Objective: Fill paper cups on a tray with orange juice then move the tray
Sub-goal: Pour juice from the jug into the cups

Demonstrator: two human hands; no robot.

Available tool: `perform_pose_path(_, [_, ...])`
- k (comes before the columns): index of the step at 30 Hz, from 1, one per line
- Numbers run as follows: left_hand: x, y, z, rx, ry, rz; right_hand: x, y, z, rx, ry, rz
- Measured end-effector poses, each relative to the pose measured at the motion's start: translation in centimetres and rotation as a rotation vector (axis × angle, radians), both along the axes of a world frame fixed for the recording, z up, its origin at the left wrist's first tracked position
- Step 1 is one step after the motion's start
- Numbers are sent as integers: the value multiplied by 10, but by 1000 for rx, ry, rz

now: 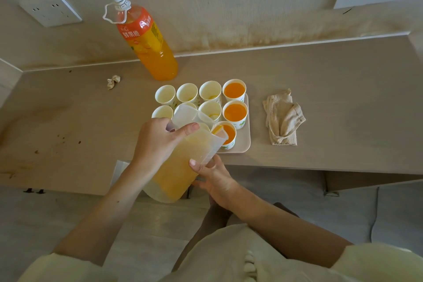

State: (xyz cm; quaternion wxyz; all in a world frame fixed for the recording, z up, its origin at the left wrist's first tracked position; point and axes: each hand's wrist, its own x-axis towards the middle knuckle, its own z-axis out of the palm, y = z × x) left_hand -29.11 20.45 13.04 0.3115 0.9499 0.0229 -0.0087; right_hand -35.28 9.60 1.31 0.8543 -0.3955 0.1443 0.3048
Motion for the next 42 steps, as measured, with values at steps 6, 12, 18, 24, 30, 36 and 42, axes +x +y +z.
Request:
perform_pose_path(6, [-4, 5, -3, -71, -9, 22, 4, -3, 2, -83, -46, -28])
perform_pose_path(12, [-13, 15, -2, -181, -64, 58, 7, 0, 3, -205, -93, -21])
perform_pose_path(18, [-22, 40, 3, -144, -86, 26, 9, 8, 8, -267, -140, -11])
perform_pose_path(24, [-32, 56, -2, 21, -130, 34, 5, 21, -1, -259, -112, 58])
perform_pose_path(30, [-43, 53, -8, 37, -193, 72, -2, 31, -8, -215, -44, 115])
perform_pose_path(36, [-42, 53, -13, 49, -189, 144, -4, 35, -9, -88, -2, 159])
perform_pose_path(42, [-36, 54, -15, 48, -163, 135, -2, 38, -14, -41, 33, 175])
